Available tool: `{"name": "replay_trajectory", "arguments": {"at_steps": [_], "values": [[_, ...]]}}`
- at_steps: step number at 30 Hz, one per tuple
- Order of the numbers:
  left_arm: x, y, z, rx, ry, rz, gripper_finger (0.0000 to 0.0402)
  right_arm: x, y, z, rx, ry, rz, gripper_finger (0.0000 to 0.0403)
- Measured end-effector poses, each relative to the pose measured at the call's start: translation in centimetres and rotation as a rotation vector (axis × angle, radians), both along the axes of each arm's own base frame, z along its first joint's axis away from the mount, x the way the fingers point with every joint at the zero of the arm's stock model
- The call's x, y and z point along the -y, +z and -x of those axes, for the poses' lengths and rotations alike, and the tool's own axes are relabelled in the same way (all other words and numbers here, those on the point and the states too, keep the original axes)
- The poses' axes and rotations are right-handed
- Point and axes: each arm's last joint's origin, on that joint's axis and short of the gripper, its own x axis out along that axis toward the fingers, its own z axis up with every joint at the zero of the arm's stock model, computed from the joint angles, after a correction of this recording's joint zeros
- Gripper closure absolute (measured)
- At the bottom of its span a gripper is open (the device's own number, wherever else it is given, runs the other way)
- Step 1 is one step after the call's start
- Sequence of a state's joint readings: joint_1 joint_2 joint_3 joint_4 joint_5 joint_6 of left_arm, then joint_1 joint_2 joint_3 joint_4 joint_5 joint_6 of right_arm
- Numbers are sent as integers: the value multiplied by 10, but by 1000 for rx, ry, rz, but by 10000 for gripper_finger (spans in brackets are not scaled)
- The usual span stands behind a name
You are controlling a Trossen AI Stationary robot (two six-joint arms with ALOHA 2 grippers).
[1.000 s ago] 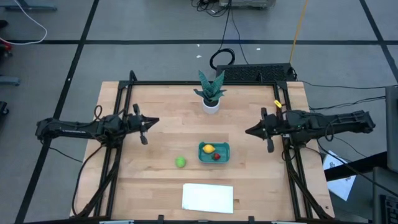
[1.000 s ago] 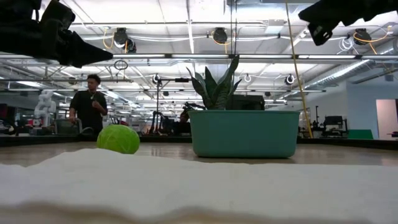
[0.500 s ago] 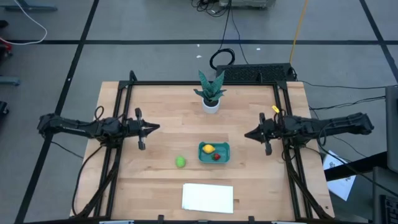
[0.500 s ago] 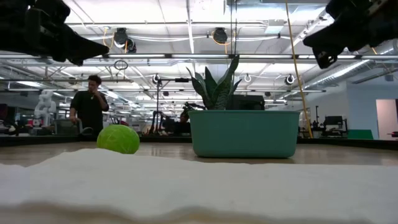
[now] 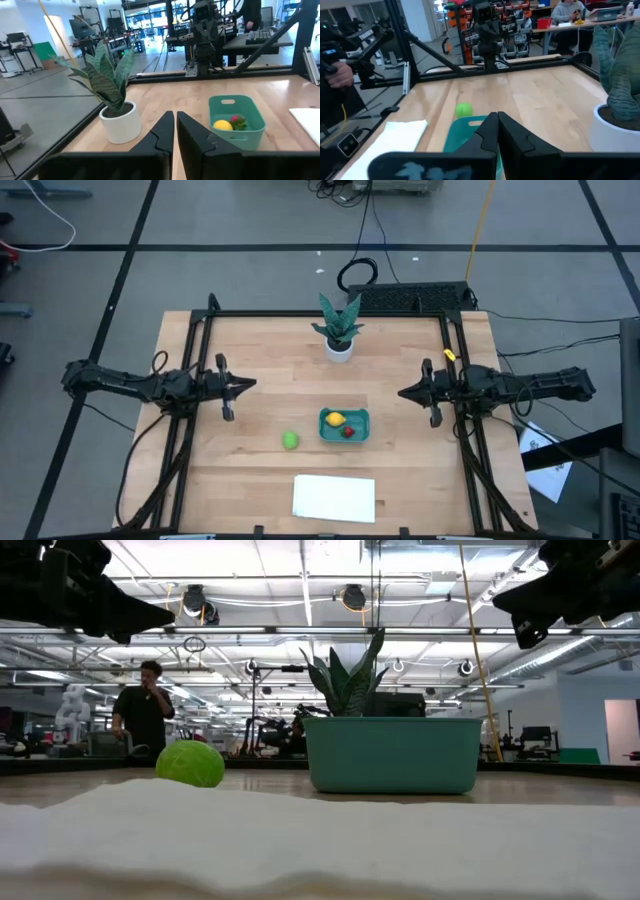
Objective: Pick and placing Produce into tupperware
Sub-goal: Put the green cabbage into the green bin
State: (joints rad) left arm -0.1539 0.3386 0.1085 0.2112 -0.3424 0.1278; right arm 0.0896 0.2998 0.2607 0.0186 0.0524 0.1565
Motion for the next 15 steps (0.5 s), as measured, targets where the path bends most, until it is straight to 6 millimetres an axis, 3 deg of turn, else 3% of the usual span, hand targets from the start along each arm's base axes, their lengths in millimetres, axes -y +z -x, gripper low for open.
{"name": "replay_trajectory", "arguments": {"at_steps": [15], "values": [[0,-1,0,0,2,34,376,7,0,0,1,-59,46,403]]}}
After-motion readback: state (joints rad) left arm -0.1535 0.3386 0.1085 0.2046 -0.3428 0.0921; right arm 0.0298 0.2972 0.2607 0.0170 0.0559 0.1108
